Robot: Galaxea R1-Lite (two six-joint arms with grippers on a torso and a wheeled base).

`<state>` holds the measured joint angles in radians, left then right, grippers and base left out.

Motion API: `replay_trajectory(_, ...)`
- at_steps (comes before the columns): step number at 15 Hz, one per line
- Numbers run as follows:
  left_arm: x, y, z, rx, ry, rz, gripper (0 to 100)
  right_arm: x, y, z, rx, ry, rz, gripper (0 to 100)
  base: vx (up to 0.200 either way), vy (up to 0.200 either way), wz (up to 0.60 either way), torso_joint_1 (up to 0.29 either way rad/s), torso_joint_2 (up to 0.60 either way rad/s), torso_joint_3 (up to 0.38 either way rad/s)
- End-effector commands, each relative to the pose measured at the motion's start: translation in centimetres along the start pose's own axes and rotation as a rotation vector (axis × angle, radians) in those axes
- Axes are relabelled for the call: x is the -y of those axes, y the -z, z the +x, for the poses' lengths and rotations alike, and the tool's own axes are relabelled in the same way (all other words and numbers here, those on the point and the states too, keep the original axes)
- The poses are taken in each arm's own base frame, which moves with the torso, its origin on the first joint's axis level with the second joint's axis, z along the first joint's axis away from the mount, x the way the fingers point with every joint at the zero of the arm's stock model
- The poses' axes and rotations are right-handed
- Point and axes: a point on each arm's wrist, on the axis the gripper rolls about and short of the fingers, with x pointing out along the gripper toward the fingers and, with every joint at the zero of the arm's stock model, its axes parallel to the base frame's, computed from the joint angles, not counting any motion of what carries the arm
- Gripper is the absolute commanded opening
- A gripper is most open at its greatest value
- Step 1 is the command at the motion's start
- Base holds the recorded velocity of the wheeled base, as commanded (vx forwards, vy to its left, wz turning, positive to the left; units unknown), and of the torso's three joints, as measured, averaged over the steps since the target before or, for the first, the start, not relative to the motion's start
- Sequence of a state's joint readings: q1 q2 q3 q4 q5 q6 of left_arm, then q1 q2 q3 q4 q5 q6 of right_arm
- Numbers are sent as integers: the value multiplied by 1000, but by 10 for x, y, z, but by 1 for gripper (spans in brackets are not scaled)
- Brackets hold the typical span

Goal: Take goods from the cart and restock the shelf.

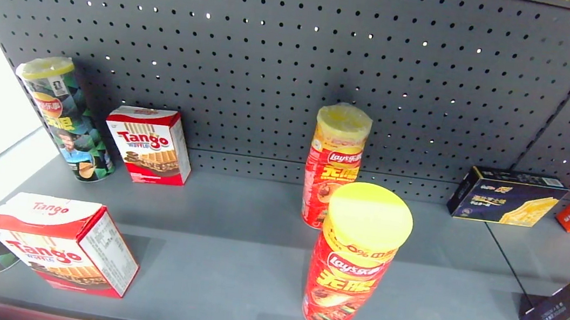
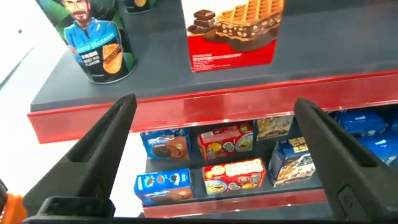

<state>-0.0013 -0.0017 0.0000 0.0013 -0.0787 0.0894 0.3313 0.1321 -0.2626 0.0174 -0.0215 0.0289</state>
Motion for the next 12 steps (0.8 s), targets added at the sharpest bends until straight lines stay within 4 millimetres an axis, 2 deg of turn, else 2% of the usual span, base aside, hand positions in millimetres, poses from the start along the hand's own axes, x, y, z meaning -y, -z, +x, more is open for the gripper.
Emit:
replay_trajectory(1, 0, 0, 0, 0, 0, 1, 100, -5, -75, 49, -106, -106, -34, 100, 0, 0, 0, 0, 0, 0)
replay_trajectory(4, 0, 0, 0, -2, -2, 3, 100, -11, -83, 90, -223, -225, -102, 100, 0, 0, 0, 0, 0, 0)
replay_trajectory(7, 0, 0, 0, -2, -3, 1, 100, -16, -72, 121, -312, -279, -171, 100, 0, 0, 0, 0, 0, 0)
replay_trajectory(10, 0, 0, 0, -2, -3, 1, 100, -32, -58, 157, -393, -381, -177, 100, 0, 0, 0, 0, 0, 0)
replay_trajectory(12, 0, 0, 0, -2, -3, 1, 100, -38, -47, 167, -448, -410, -181, 100, 0, 0, 0, 0, 0, 0)
